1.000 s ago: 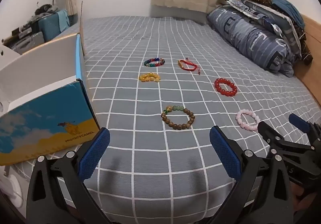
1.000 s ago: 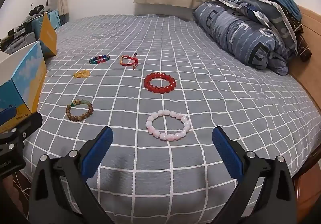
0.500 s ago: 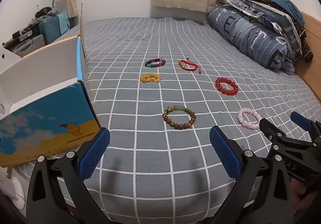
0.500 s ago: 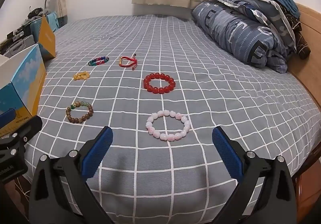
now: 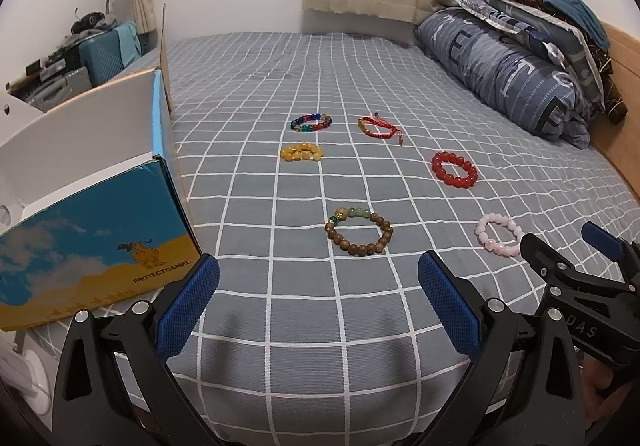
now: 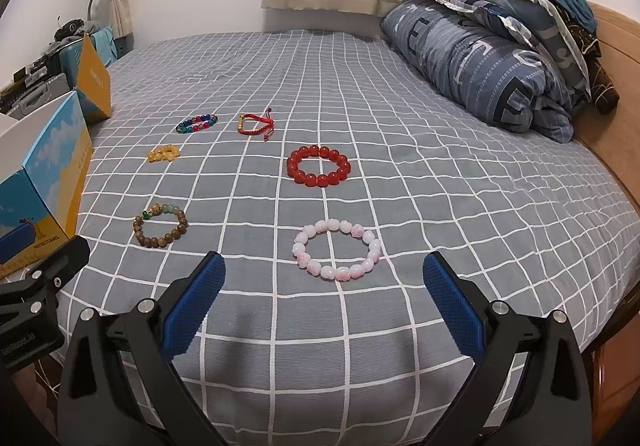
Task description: Organize jewelry
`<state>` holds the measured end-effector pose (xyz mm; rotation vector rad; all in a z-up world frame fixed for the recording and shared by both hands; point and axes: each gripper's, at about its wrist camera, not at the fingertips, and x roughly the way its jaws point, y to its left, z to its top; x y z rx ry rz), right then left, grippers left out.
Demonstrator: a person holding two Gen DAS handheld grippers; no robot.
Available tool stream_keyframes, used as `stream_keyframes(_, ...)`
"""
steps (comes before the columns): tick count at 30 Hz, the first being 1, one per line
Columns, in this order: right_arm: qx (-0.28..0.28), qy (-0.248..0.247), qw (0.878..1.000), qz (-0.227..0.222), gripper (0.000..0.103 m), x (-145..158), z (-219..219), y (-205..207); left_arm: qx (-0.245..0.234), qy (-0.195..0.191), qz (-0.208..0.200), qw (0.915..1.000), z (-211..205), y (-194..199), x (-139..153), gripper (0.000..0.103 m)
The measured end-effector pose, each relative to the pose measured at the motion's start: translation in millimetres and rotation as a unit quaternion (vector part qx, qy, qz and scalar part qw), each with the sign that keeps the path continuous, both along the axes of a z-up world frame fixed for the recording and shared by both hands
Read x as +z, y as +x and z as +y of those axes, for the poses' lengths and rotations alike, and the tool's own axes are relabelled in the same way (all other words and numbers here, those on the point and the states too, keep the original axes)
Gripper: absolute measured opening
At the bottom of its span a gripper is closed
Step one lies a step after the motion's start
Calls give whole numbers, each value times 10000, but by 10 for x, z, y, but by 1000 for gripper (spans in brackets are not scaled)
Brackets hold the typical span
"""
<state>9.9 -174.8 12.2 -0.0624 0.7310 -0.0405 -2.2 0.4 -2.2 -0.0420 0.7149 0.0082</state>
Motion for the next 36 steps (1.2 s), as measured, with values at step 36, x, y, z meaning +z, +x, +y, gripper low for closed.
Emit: stream_keyframes(36,-39,15,10000,-5,95,-11,-9,-3,-11,21,67,10000,13,16,-61,97)
